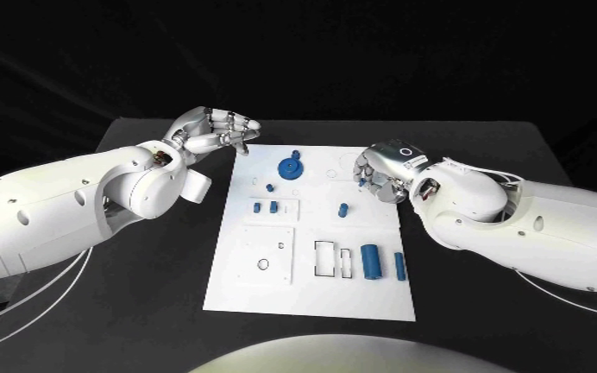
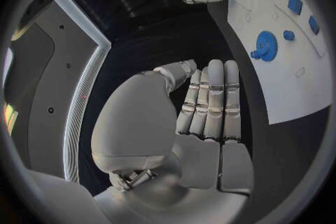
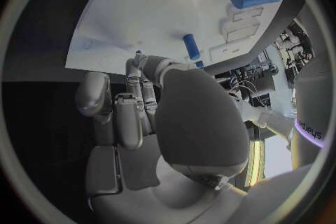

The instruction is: Assemble the parts on the task board

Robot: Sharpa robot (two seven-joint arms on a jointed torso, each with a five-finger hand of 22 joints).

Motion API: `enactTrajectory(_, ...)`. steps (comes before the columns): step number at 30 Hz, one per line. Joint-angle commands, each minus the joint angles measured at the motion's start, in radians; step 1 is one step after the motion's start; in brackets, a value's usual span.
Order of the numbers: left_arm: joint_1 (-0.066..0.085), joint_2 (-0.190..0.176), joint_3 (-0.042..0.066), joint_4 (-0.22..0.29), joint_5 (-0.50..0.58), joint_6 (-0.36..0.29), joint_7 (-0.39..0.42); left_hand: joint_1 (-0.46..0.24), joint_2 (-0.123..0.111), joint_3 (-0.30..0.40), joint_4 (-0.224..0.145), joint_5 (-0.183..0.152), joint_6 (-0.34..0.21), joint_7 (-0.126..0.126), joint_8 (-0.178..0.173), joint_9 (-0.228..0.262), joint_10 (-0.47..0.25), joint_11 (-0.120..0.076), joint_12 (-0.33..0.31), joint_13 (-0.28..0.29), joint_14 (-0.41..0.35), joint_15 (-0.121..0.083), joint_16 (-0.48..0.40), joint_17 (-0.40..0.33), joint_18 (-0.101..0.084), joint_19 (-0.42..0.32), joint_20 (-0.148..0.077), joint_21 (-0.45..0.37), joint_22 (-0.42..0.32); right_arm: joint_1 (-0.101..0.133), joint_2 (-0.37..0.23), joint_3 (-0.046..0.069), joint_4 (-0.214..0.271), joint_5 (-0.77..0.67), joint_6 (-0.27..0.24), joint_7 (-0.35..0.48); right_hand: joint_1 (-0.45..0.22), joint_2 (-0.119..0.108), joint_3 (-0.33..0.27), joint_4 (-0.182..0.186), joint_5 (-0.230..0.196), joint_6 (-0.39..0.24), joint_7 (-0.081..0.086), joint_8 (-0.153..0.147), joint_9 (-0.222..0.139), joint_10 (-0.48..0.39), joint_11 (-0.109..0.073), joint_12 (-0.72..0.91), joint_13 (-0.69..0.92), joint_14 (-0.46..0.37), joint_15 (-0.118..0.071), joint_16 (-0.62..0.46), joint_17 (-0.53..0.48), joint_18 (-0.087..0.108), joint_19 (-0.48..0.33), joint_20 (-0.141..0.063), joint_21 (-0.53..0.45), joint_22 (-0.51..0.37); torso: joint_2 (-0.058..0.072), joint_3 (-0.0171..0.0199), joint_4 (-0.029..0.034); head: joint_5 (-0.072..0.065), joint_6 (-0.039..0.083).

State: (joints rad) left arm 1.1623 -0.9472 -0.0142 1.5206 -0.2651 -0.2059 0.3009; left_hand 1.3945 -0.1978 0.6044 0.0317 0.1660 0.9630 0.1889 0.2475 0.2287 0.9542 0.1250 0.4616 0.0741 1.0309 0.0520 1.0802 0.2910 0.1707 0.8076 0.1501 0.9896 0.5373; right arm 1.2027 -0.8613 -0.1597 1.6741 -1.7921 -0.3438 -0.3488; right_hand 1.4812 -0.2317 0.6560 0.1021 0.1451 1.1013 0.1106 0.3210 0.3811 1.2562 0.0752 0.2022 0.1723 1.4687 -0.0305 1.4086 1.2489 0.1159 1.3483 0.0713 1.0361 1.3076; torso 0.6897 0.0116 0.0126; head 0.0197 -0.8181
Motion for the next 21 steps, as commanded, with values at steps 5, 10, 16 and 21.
enactTrajectory(5,0.0,0.002,0.001,-0.003,-0.003,0.021,0.001,-0.011,0.001,-0.001,-0.007,0.001,-0.01,-0.001,-0.005,0.001,-0.009,0.002,-0.007,-0.002,0.004,0.0,-0.007,-0.001,0.011,-0.007,0.0,0.004,0.002,0.012,-0.019,0.004,0.035,0.035,-0.013,-0.007,-0.013,-0.002,0.006,-0.003,-0.001,0.006,0.0,0.003,0.001,0.043,-0.038,0.003,0.002,0.044,-0.006,0.006,0.002,-0.01,0.001,-0.004,0.007,0.051,0.001,0.0003,0.0001,0.002,0.003)
enactTrajectory(10,0.0,0.002,0.001,-0.007,-0.003,0.022,0.002,-0.011,0.001,-0.001,-0.007,0.001,-0.011,-0.001,-0.005,0.001,-0.01,0.003,-0.008,-0.002,0.003,0.0,-0.007,-0.001,0.011,-0.007,0.0,0.004,0.002,0.015,-0.017,0.005,0.072,0.055,-0.021,-0.004,-0.014,-0.002,0.006,-0.003,-0.001,0.006,0.0,0.003,0.001,0.043,-0.038,0.003,0.002,0.044,-0.006,0.007,0.002,-0.01,0.0,-0.004,0.007,0.05,0.001,0.001,-0.001,0.007,0.004)
enactTrajectory(16,0.0,0.005,0.001,-0.011,-0.003,0.025,0.002,-0.011,0.001,-0.001,-0.008,0.001,-0.011,0.0,-0.006,0.001,-0.012,0.003,-0.008,-0.002,0.003,0.001,-0.008,-0.002,0.011,-0.008,0.0,0.004,0.002,0.015,0.022,0.006,0.11,0.066,-0.024,0.007,-0.015,-0.003,0.007,-0.003,-0.001,0.006,0.0,0.003,0.001,0.043,-0.038,0.002,0.002,0.044,-0.006,0.006,0.001,-0.009,0.0,-0.004,0.005,0.05,0.0,0.0004,0.0007,0.016,0.001)
enactTrajectory(21,0.0,0.008,0.001,-0.014,-0.003,0.027,0.001,-0.012,0.001,-0.001,-0.009,0.001,-0.012,0.0,-0.006,0.002,-0.013,0.004,-0.009,-0.002,0.003,0.001,-0.008,-0.002,0.011,-0.008,0.001,0.004,0.002,0.013,0.072,0.006,0.116,0.076,-0.016,0.017,-0.016,-0.003,0.007,-0.004,-0.001,0.006,0.0,0.003,0.001,0.043,-0.038,0.002,0.002,0.043,-0.006,0.005,-0.001,-0.009,-0.002,-0.004,0.001,0.048,0.0,-0.0007,0.0009,0.029,-0.003)
